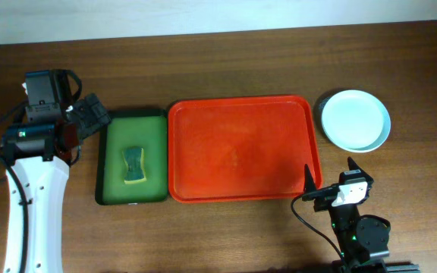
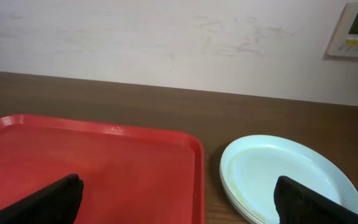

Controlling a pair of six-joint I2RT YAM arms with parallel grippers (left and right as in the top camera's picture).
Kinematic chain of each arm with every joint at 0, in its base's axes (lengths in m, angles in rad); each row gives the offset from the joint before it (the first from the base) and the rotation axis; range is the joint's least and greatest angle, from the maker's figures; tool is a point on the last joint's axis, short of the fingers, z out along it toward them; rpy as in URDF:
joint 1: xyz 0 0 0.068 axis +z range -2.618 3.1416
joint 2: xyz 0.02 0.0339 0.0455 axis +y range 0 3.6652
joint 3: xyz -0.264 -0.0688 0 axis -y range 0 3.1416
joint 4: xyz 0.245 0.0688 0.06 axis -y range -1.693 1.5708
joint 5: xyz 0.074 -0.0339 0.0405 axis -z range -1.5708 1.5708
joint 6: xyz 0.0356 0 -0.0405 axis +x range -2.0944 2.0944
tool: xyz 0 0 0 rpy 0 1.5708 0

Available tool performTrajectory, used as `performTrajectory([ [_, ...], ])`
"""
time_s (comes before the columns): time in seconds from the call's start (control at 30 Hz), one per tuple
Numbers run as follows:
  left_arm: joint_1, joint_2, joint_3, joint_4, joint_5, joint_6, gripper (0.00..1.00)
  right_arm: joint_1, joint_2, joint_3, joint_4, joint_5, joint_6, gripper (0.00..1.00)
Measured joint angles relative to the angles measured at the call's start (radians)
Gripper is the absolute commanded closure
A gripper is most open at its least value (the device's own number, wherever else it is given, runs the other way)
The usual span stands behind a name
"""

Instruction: Clean dirty plates on tray and stack at the side

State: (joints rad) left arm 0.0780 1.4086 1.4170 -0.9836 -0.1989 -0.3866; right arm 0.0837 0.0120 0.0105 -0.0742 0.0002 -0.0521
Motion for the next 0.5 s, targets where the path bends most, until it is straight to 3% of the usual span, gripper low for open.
performTrajectory([
  [0.13, 0.0, -0.026, 0.0, 0.0, 0.0, 0.0, 0.01, 0.0, 0.0, 0.0, 0.0, 0.0, 0.0, 0.02],
  [0.2, -0.013, -0.15, -0.002, -0.002, 0.0, 0.0, 0.01, 0.0, -0.001, 0.0, 0.0, 0.0, 0.0, 0.02],
  [0.27, -0.019, -0.418, 0.002, 0.0, 0.0, 0.0, 0.01, 0.0, -0.001, 0.0, 0.0, 0.001, 0.0, 0.02],
  [0.33, -0.019, -0.566, 0.005, 0.0, 0.035, 0.0, 0.01, 0.0, 0.0, 0.0, 0.0, 0.001, 0.0, 0.02],
  [0.5, -0.019, -0.73, 0.001, -0.138, 0.232, 0.0, 0.01, 0.0, -0.002, 0.0, 0.0, 0.003, 0.0, 0.02],
])
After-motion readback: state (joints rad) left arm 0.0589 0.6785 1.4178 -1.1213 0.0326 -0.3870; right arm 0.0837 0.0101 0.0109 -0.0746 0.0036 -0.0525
